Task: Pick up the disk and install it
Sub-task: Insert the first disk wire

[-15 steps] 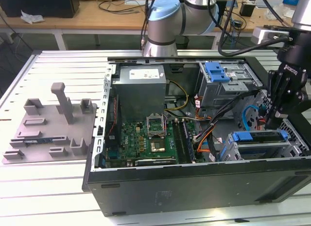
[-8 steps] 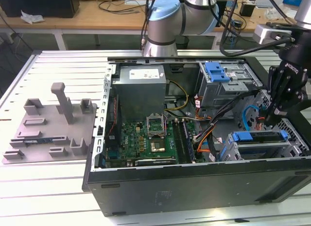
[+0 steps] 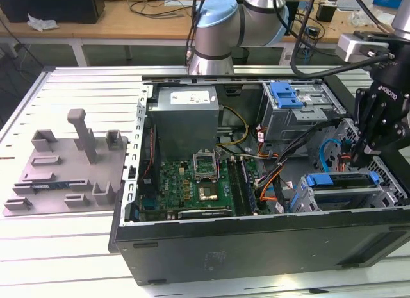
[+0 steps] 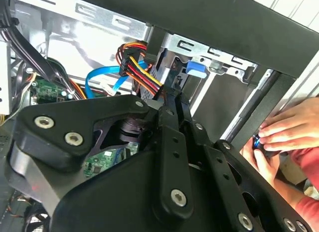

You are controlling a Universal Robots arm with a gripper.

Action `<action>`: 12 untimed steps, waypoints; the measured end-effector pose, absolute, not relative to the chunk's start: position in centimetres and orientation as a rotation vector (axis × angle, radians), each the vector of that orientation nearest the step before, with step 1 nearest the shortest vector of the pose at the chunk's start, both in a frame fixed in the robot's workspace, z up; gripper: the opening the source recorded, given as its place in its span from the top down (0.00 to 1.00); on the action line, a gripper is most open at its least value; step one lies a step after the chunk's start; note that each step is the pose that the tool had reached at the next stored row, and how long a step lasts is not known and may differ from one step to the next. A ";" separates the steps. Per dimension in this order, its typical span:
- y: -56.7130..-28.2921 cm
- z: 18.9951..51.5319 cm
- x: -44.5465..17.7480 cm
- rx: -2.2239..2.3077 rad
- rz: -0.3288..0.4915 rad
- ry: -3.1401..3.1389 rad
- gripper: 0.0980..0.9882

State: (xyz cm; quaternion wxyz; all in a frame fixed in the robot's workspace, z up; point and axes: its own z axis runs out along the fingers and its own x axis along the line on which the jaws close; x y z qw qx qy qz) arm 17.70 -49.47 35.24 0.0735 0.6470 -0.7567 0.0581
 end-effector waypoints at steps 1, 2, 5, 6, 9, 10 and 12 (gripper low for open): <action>-49.6 35.2 17.7 1.949 0.171 -2.271 0.92; -49.7 35.2 17.6 1.955 0.168 -2.271 0.92; -50.1 35.2 17.5 1.971 0.153 -2.273 0.92; -50.3 35.2 17.5 1.978 0.144 -2.275 0.92; -50.8 35.2 17.4 1.999 0.117 -2.284 0.92; -51.0 35.2 17.4 2.010 0.103 -2.289 0.92; -51.4 35.2 17.3 2.025 0.083 -2.295 0.92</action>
